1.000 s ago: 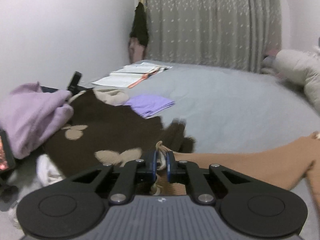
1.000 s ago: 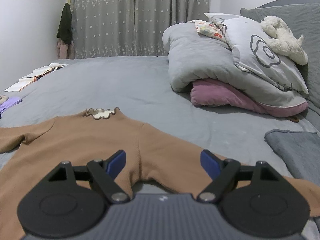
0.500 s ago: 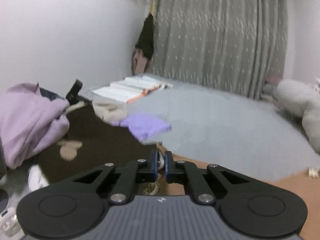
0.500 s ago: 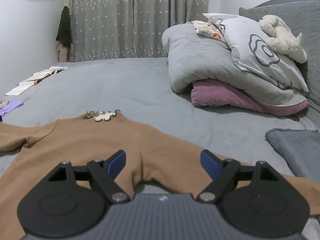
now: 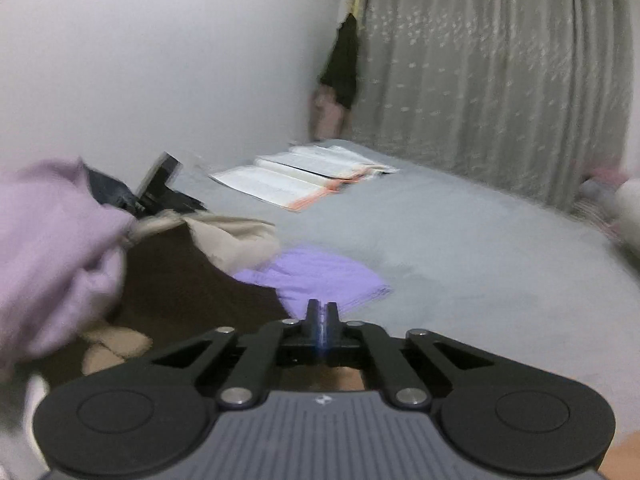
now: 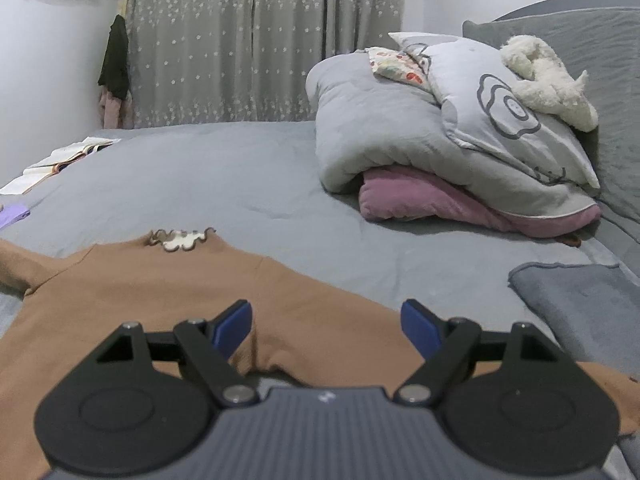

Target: Fold clothes

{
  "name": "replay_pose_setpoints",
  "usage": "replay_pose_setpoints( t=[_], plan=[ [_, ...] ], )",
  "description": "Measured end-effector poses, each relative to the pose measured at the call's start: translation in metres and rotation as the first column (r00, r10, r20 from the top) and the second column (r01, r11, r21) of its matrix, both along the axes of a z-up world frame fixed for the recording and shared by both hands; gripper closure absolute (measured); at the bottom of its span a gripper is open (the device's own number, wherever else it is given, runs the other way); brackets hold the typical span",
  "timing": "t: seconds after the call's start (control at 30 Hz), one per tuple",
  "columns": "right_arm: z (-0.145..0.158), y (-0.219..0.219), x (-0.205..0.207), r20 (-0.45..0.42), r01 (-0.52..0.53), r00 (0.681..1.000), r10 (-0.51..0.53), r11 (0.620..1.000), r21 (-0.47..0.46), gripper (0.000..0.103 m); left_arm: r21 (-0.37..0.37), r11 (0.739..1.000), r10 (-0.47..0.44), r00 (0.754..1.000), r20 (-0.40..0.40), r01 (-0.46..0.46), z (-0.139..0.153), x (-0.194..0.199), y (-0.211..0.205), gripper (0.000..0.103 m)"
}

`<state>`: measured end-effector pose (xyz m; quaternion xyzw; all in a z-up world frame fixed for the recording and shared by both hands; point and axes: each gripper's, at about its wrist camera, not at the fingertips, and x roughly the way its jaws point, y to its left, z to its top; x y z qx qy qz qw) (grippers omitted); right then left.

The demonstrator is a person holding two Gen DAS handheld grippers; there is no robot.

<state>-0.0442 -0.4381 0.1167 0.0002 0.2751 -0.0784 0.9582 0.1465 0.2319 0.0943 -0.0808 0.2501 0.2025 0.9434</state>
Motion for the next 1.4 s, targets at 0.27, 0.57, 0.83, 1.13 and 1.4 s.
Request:
replay_pose_setpoints(
  t=[0.27, 0.57, 0.83, 1.13, 1.4],
  plan=[
    [-0.001, -0.001, 0.003, -0.008, 0.000, 1.000, 0.000, 1.000, 0.012, 0.022, -0.223, 0.959, -0.173, 0.984, 0.039, 0.177, -0.013, -0.044, -0.016, 0.102],
    [0.002, 0.015, -0.003, 0.000, -0.033, 0.999, 0.033, 0.999, 0.029, 0.022, -0.411, 0.901, -0.155, 0.988, -0.009, 0.138, -0.029, -0.086, -0.056, 0.065],
    [0.005, 0.017, -0.009, 0.004, -0.041, 0.999, 0.041, 0.999, 0.022, 0.021, -0.297, 0.949, -0.067, 0.988, 0.142, 0.107, -0.005, -0.109, -0.034, 0.057],
    [0.003, 0.020, -0.008, -0.004, -0.041, 0.999, 0.041, 0.999, 0.016, 0.021, -0.146, 0.980, -0.140, 0.989, -0.038, 0.134, -0.034, -0.072, -0.045, 0.040],
    [0.002, 0.021, -0.010, 0.006, -0.050, 0.999, 0.050, 0.998, 0.039, 0.021, -0.137, 0.981, -0.136, 0.991, 0.010, 0.136, -0.025, -0.062, -0.038, 0.094]
  ],
)
